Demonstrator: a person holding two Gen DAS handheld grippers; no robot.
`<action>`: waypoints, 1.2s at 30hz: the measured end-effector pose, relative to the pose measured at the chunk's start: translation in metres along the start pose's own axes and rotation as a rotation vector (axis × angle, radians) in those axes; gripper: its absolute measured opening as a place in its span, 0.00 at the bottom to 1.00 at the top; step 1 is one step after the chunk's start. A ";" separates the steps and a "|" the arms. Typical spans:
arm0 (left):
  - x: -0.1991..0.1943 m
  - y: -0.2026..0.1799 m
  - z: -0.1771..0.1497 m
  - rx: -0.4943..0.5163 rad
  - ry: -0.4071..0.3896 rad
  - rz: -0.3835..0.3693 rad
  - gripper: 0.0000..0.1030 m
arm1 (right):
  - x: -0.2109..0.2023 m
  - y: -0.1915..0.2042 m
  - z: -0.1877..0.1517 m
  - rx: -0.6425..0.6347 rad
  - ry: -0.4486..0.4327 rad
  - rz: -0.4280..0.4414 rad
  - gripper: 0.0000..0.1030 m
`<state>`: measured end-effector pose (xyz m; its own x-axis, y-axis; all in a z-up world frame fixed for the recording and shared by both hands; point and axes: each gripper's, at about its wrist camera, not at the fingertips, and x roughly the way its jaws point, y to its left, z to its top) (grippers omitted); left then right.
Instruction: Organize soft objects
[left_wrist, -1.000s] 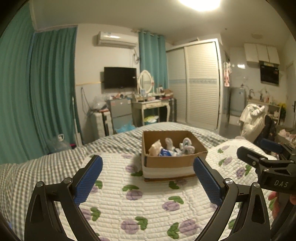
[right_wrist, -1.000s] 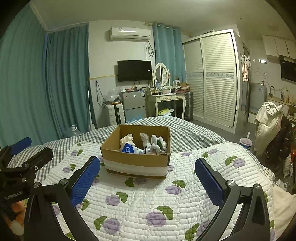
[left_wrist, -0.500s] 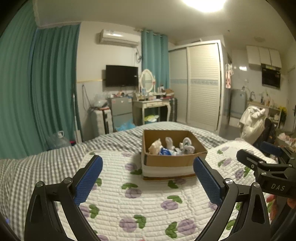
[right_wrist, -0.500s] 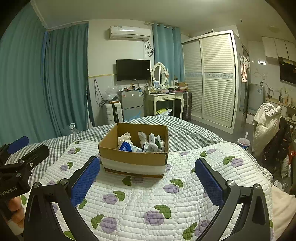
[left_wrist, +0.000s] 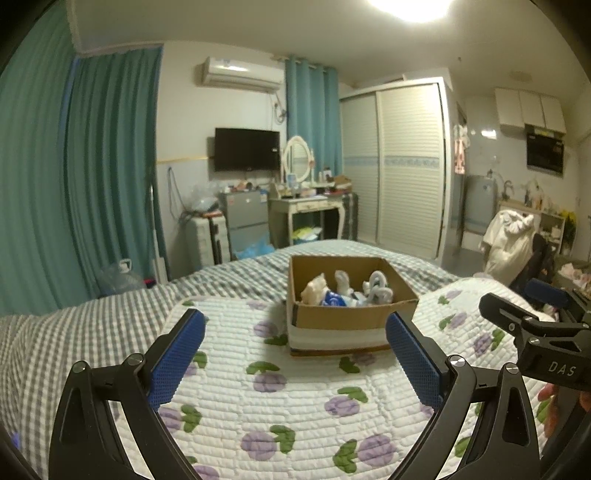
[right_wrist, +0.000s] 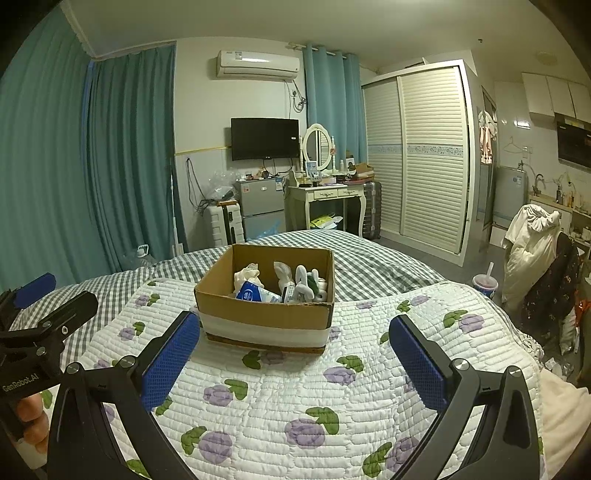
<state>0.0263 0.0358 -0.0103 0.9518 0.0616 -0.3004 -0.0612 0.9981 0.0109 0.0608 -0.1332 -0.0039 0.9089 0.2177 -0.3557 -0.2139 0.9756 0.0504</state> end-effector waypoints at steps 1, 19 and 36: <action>0.001 0.000 0.000 0.002 0.001 0.000 0.97 | 0.000 0.000 0.000 -0.001 0.000 0.001 1.00; 0.002 0.002 -0.003 0.017 0.001 0.016 0.97 | -0.003 -0.002 0.000 -0.006 0.006 0.004 1.00; 0.002 0.001 -0.003 0.018 0.005 0.015 0.97 | -0.002 0.001 -0.001 -0.013 0.008 0.005 1.00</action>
<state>0.0273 0.0374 -0.0139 0.9493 0.0769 -0.3048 -0.0703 0.9970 0.0328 0.0587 -0.1329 -0.0041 0.9051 0.2220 -0.3628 -0.2229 0.9740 0.0399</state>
